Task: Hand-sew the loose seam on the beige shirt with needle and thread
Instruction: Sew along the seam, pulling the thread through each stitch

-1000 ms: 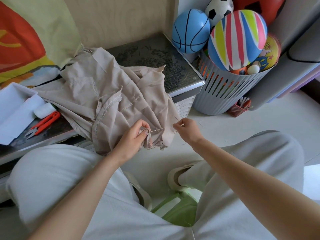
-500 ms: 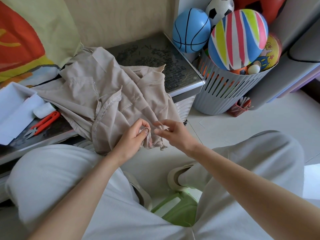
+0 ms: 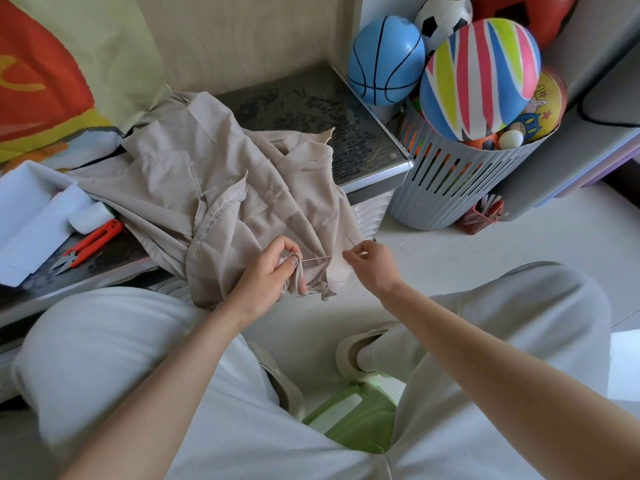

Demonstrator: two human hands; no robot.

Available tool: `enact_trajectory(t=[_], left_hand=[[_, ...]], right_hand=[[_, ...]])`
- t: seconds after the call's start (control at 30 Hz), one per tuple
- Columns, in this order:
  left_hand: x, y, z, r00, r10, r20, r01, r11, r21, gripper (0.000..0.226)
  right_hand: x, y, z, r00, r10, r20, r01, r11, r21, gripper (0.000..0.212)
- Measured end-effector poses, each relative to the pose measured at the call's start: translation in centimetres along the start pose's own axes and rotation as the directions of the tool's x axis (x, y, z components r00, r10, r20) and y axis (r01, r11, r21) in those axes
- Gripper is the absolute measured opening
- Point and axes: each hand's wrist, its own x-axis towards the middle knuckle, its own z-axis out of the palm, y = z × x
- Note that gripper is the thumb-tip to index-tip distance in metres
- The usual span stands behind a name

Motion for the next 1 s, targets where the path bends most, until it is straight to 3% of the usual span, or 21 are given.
enact_trajectory(t=[0.17,0.27,0.4,0.47,0.6,0.83,1.0], left_hand=[[0.1,-0.1,0.0,1.0,-0.01,-0.006,0.01,1.0,-0.016,0.017],[0.0,0.0,0.0,1.0,-0.002,-0.012,0.002,1.0,-0.02,0.018],[0.0,0.2,0.1,1.0,-0.002,-0.004,0.002,1.0,-0.026,0.017],[0.0,0.1,0.1,1.0,-0.004,0.0,0.004,1.0,-0.025,0.016],[0.0,0.0,-0.1,1.0,0.001,-0.001,-0.001,1.0,-0.029,0.013],[0.1,-0.2,-0.1,1.0,-0.004,-0.003,0.004,1.0,-0.007,0.008],[0.2,-0.5,-0.1,0.992,-0.016,-0.129,0.022,0.999,0.047,0.009]], right_hand=[[0.5,1.7,0.2,0.99,0.126,-0.07,-0.132,0.987,-0.087,0.014],[0.0,1.9,0.1,0.993,0.11,-0.036,-0.114,0.985,-0.13,0.012],[-1.6,0.2,0.2,0.994,-0.098,0.053,0.096,0.994,0.044,0.019],[-2.3,-1.0,0.4,0.964,-0.209,0.166,0.186,0.972,0.146,0.02],[-2.9,-2.6,1.2,0.9,-0.283,0.332,0.217,0.951,0.221,0.011],[-2.5,-2.6,1.1,0.949,-0.23,0.217,0.194,0.965,0.173,0.013],[-2.7,-2.8,1.2,0.96,-0.244,0.14,0.23,0.967,0.107,0.017]])
